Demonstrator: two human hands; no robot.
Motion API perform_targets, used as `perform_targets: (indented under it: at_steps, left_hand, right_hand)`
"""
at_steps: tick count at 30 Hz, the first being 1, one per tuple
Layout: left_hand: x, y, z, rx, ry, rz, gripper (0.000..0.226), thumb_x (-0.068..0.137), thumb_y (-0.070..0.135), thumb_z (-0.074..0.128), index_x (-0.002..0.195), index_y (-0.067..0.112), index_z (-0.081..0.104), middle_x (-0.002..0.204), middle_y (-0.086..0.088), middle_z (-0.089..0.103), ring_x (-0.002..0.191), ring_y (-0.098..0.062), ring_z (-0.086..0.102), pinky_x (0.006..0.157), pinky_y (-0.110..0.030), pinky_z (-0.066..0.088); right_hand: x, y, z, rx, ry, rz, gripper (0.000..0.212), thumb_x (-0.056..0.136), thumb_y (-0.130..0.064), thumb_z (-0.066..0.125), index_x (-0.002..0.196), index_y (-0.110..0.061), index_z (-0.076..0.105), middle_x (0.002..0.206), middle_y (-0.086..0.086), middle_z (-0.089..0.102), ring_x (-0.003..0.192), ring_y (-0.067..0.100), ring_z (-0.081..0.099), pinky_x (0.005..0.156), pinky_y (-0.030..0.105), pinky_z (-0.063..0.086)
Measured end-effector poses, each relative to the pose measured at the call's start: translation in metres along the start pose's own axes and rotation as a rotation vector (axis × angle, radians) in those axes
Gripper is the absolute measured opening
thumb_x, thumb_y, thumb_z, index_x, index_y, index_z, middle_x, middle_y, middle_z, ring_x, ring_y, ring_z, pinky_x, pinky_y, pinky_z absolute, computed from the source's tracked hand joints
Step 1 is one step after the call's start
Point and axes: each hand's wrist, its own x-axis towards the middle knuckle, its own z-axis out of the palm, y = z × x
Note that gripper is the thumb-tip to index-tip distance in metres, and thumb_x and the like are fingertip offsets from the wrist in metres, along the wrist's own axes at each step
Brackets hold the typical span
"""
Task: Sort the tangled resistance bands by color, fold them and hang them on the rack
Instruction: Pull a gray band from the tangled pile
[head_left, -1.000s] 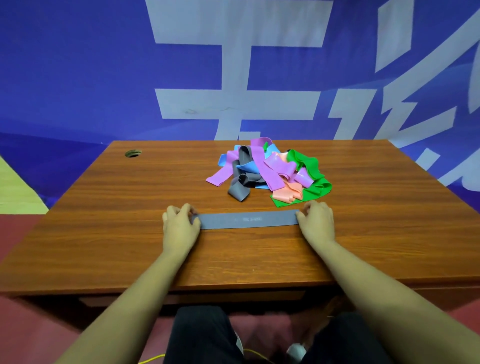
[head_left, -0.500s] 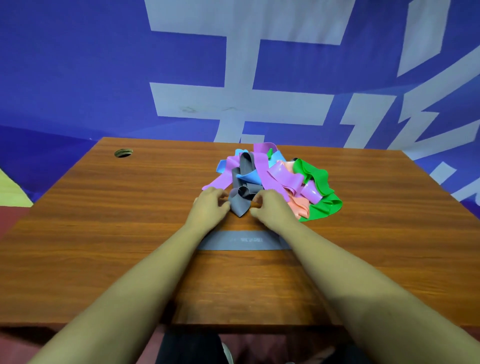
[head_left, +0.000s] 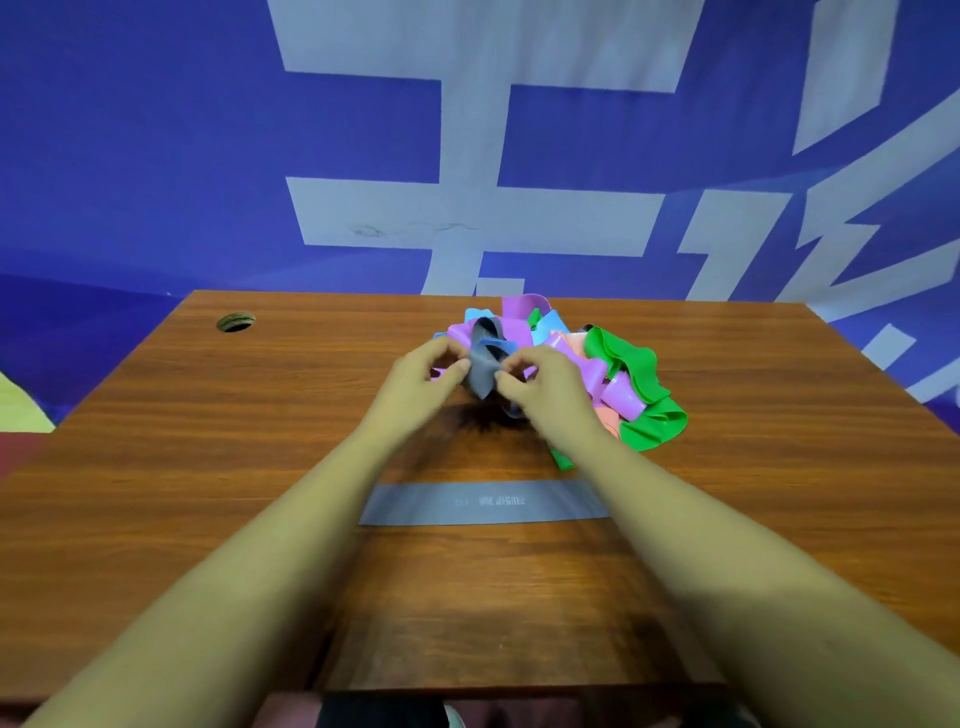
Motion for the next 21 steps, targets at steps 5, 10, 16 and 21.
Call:
perform_targets:
  at_steps: [5, 10, 16, 21]
  left_hand:
    - [0.011, 0.045, -0.018, -0.093, 0.030, 0.058, 0.009, 0.091, 0.029, 0.059, 0.087, 0.025, 0.065, 0.082, 0.013, 0.066, 0.076, -0.007, 0.059, 0.076, -0.030, 0.049]
    - [-0.005, 0.073, -0.032, -0.293, -0.043, 0.067, 0.026, 0.077, 0.048, 0.067, 0.096, 0.032, 0.073, 0.102, -0.005, 0.065, 0.097, -0.011, 0.058, 0.093, -0.032, 0.044]
    - [-0.025, 0.100, -0.032, -0.380, -0.009, 0.042, 0.011, 0.090, 0.012, 0.066, 0.099, 0.009, 0.071, 0.094, -0.007, 0.070, 0.084, -0.012, 0.063, 0.079, -0.027, 0.049]
    - [-0.027, 0.118, -0.033, -0.382, 0.044, 0.008, 0.013, 0.088, 0.017, 0.069, 0.099, 0.011, 0.072, 0.097, -0.012, 0.074, 0.089, -0.019, 0.068, 0.081, -0.035, 0.052]
  right_hand:
    - [0.014, -0.055, -0.038, 0.041, 0.075, -0.114, 0.005, 0.079, -0.014, 0.068, 0.074, -0.015, 0.066, 0.072, -0.008, 0.061, 0.054, -0.006, 0.049, 0.054, 0.012, 0.034]
    - [0.004, -0.092, -0.071, 0.212, 0.049, -0.064, 0.008, 0.082, -0.010, 0.066, 0.074, -0.009, 0.068, 0.064, -0.008, 0.059, 0.050, -0.005, 0.048, 0.053, 0.007, 0.036]
    - [-0.018, -0.100, -0.092, 0.374, -0.012, 0.129, 0.018, 0.085, -0.020, 0.070, 0.076, -0.005, 0.069, 0.059, -0.001, 0.055, 0.049, 0.001, 0.047, 0.046, 0.010, 0.034]
    - [-0.034, -0.095, -0.093, 0.436, -0.008, 0.203, 0.030, 0.085, -0.033, 0.070, 0.087, -0.003, 0.070, 0.075, 0.001, 0.064, 0.073, 0.011, 0.059, 0.063, 0.027, 0.041]
